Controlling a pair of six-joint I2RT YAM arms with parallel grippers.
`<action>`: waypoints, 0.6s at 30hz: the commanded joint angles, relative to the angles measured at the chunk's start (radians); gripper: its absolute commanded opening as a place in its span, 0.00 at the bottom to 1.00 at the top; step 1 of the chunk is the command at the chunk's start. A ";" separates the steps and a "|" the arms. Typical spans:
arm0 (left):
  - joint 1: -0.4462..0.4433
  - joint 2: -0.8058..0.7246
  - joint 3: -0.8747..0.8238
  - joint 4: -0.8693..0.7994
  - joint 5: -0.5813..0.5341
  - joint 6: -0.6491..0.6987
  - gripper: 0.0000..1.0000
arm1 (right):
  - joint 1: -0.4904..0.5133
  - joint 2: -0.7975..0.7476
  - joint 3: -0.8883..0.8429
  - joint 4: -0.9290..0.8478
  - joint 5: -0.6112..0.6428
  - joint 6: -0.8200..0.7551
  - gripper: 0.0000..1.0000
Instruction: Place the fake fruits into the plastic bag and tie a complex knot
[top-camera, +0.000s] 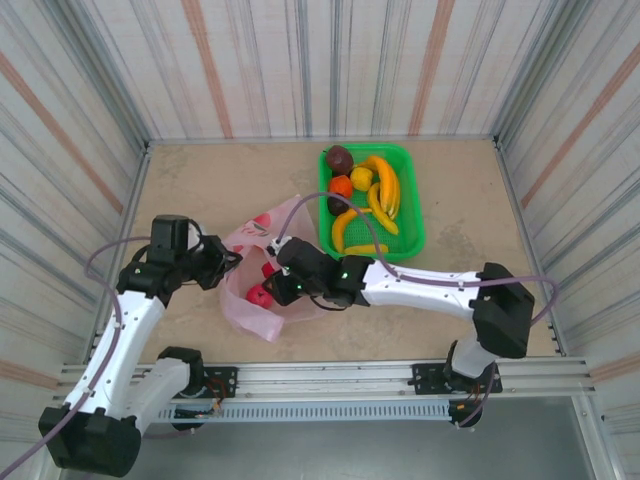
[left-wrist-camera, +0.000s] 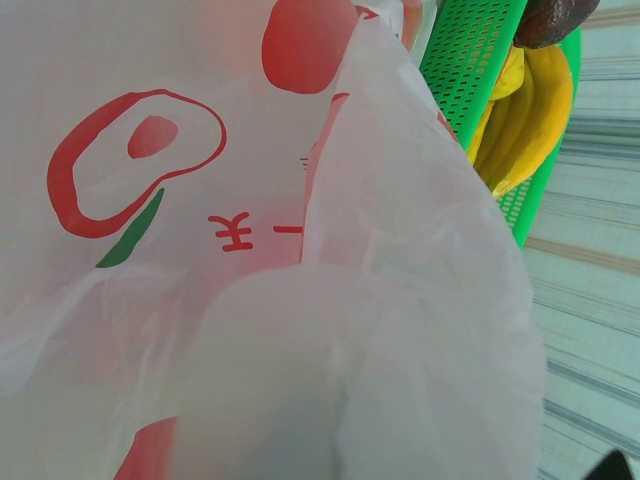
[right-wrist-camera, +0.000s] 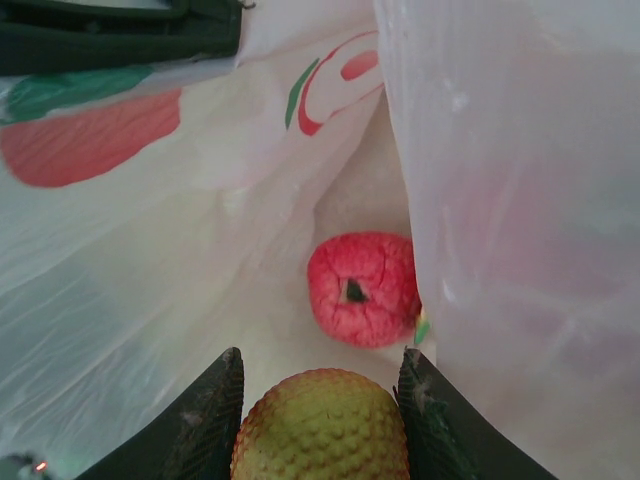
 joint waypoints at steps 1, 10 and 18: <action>0.009 0.005 0.020 -0.035 0.026 0.038 0.01 | -0.001 0.062 0.044 0.139 0.054 -0.087 0.34; 0.009 0.055 0.081 -0.068 -0.042 0.031 0.01 | -0.052 0.211 0.075 0.317 0.035 -0.154 0.35; 0.012 0.117 0.138 -0.064 -0.063 0.050 0.01 | -0.093 0.328 0.140 0.405 -0.007 -0.186 0.35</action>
